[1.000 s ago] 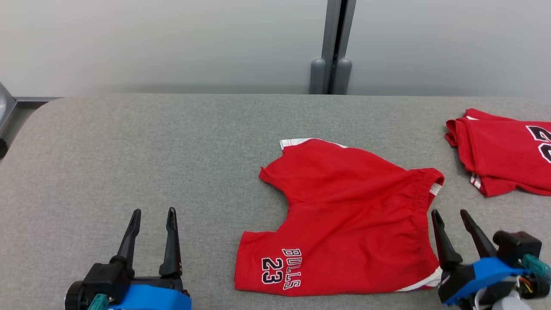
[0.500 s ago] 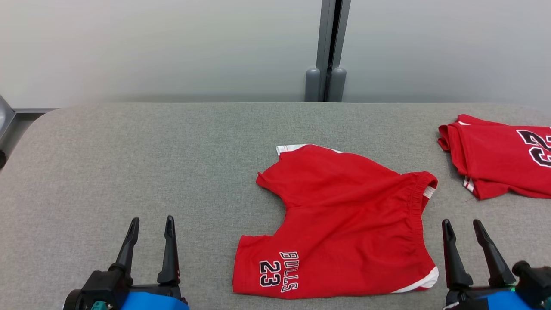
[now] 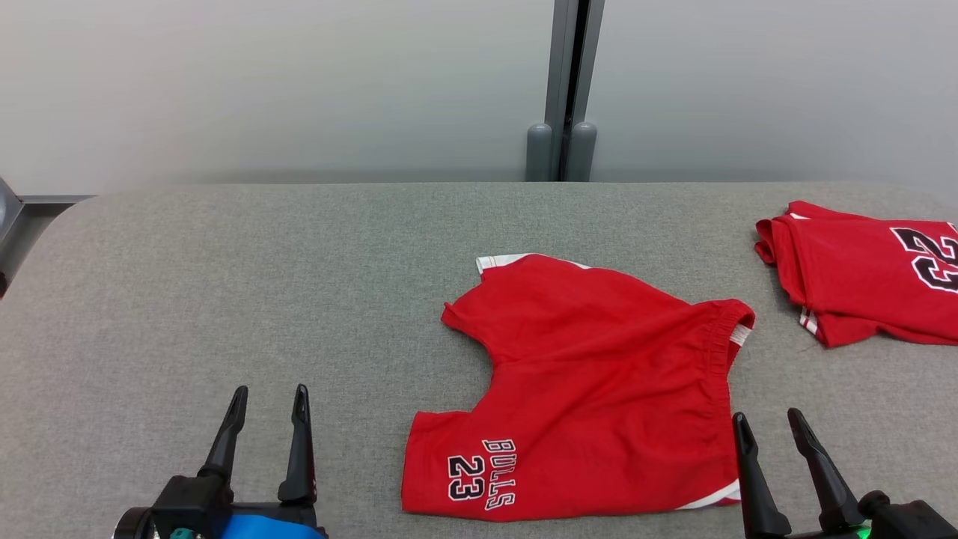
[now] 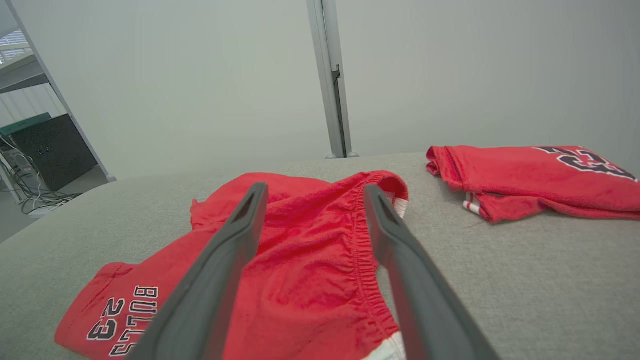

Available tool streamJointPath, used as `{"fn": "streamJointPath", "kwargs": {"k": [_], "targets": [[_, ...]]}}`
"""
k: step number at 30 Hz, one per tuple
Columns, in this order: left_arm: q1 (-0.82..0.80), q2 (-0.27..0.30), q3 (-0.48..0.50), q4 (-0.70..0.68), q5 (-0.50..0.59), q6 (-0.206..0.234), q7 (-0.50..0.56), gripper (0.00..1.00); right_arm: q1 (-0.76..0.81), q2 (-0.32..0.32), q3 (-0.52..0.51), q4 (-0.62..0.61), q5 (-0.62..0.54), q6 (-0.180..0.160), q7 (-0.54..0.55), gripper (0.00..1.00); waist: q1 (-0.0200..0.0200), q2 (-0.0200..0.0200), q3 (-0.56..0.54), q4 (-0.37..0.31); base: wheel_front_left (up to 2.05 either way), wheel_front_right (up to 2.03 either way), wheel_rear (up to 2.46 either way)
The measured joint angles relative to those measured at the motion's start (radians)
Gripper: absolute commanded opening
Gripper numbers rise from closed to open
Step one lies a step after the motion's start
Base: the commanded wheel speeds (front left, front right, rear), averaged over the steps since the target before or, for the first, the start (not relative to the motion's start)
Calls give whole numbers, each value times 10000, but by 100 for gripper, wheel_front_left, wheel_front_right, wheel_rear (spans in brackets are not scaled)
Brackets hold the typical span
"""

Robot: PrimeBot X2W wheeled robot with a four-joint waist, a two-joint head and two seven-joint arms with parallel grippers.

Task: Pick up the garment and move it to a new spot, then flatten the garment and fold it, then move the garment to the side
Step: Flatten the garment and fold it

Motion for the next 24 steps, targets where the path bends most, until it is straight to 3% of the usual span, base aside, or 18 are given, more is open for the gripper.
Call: {"fn": "streamJointPath", "kwargs": {"k": [13,24], "targets": [[-398,320,-1229,1258,305,-59,0,100,-165,31,270,286,56,2,-13,100,1,2,189,-262,0,0,0],[-579,408,-2851,2742,-270,-100,0,100,-439,36,328,453,163,2,-13,100,2,2,596,-601,0,0,0]]}}
